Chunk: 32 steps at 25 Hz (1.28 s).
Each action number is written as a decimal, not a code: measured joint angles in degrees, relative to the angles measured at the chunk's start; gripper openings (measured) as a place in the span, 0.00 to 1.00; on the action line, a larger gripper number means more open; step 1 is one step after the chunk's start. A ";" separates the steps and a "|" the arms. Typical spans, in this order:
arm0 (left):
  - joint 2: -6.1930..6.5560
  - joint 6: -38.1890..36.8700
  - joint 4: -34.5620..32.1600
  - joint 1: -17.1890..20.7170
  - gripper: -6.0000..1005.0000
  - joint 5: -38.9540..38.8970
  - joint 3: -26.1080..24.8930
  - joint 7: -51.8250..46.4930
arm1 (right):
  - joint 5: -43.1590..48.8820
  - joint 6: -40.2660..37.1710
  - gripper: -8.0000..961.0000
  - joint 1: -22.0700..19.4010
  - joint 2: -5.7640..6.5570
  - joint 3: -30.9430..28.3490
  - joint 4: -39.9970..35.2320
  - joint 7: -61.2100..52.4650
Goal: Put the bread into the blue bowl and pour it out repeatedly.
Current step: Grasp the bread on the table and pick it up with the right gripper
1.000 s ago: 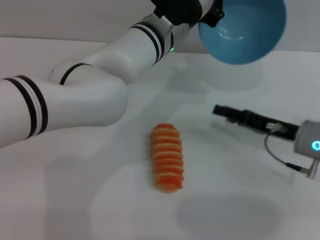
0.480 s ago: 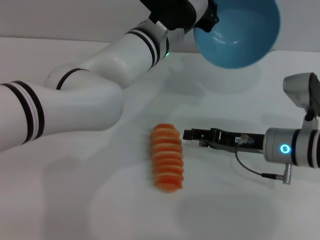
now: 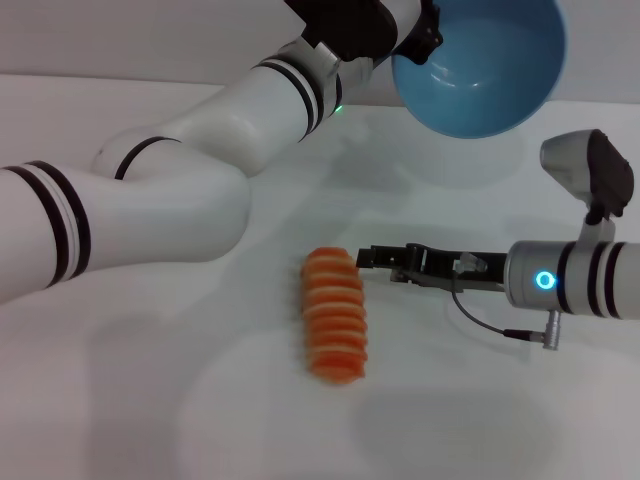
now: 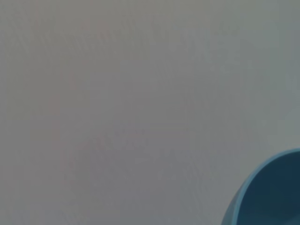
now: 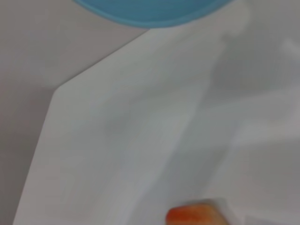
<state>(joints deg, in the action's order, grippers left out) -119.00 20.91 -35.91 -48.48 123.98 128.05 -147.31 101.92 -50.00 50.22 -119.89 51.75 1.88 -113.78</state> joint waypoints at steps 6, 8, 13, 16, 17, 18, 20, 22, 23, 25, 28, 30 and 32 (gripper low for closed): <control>-0.04 0.03 -0.07 0.14 0.01 -0.03 0.01 0.00 | -0.01 1.46 0.78 2.11 0.00 -1.08 2.49 0.21; -0.08 -0.02 -0.04 0.04 0.01 -0.04 0.06 0.00 | -0.01 1.54 0.78 2.45 0.00 -1.60 3.17 0.22; -0.09 -0.07 -0.18 0.29 0.01 -0.06 0.15 0.00 | 0.29 1.56 0.78 2.74 0.01 -3.14 4.44 0.25; -0.09 0.13 -0.33 0.38 0.01 -0.06 0.53 0.00 | 0.34 1.54 0.77 3.56 0.01 -3.17 5.77 0.26; -0.09 0.16 -0.35 0.39 0.01 -0.06 0.58 0.00 | 0.36 1.54 0.77 3.90 0.01 -3.20 6.36 0.27; -0.09 0.18 -0.36 0.39 0.01 -0.06 0.60 0.00 | 0.39 1.54 0.77 4.45 0.01 -3.23 7.34 0.28; -0.09 0.19 -0.37 0.40 0.01 -0.06 0.62 0.00 | 0.40 1.54 0.77 4.59 0.01 -3.24 7.59 0.28; -0.09 0.20 -0.38 0.47 0.01 -0.06 0.67 0.00 | 0.41 1.59 0.78 4.66 0.01 -3.24 7.91 0.24; -0.09 0.21 -0.39 0.54 0.01 -0.06 0.69 0.00 | 0.42 1.64 0.78 4.59 0.01 -3.24 7.93 0.23; -0.09 0.23 -0.40 0.79 0.01 -0.06 0.70 0.00 | 0.45 1.98 0.78 4.33 0.00 -3.24 7.99 0.06; -0.09 0.40 -0.40 0.91 0.01 -0.06 0.71 0.00 | 0.53 2.33 0.77 4.16 0.00 -3.24 8.13 0.00; -0.09 0.51 -0.40 0.93 0.01 -0.06 0.70 0.00 | 0.59 2.54 0.77 4.14 0.01 -3.24 8.13 -0.02; -0.09 0.73 -0.40 0.94 0.00 -0.06 0.70 0.00 | 0.63 2.80 0.78 4.14 0.00 -3.58 8.17 -0.01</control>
<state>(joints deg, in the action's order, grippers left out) -119.09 21.65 -36.31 -47.54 123.92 128.76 -147.30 102.55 -47.20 54.35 -119.89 48.17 10.05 -113.79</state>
